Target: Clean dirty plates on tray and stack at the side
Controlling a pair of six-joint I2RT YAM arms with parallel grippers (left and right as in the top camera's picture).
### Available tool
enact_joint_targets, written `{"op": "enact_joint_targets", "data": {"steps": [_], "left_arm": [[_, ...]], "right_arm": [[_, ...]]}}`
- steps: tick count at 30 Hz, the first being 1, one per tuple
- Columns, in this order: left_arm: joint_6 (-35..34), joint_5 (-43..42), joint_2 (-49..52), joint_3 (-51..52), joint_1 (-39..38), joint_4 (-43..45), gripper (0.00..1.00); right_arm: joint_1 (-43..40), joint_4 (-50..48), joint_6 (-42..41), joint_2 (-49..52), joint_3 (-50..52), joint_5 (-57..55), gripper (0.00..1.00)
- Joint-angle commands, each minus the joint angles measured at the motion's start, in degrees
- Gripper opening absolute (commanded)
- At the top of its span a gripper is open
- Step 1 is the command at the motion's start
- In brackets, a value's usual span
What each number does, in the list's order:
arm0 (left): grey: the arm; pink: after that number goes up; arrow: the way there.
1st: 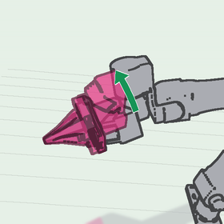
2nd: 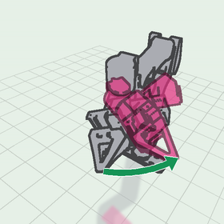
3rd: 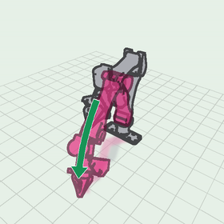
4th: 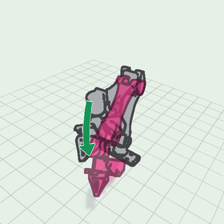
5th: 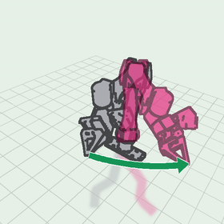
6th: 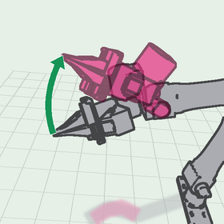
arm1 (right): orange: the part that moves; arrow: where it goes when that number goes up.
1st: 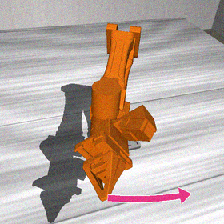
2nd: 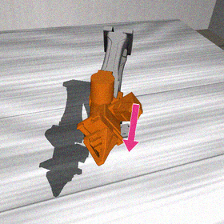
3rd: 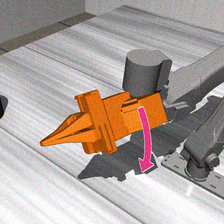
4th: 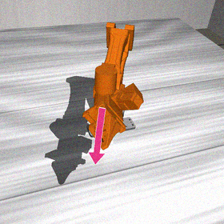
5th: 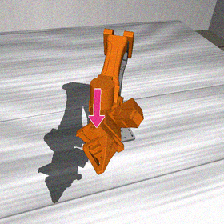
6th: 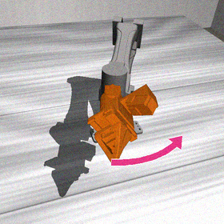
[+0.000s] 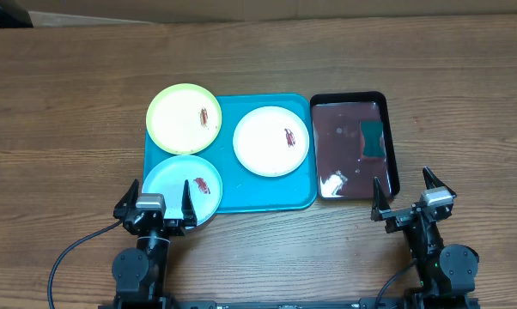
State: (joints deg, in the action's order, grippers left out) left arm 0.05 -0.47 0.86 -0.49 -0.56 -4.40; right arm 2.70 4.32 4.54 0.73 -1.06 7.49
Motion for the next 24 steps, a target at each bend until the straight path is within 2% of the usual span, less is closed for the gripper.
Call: {"op": "enact_joint_targets", "data": {"steps": [1, 24], "left_arm": [[0.9, -0.6, -0.6, 0.2, -0.2, 0.0, 1.00], [0.4, -1.1, -0.6, 0.2, -0.2, 0.2, 1.00]], "right_arm": [[-0.2, -0.3, 0.2, -0.6, 0.6, 0.1, 1.00], [-0.2, -0.3, 0.2, -0.6, 0.6, 0.1, 1.00]]}}
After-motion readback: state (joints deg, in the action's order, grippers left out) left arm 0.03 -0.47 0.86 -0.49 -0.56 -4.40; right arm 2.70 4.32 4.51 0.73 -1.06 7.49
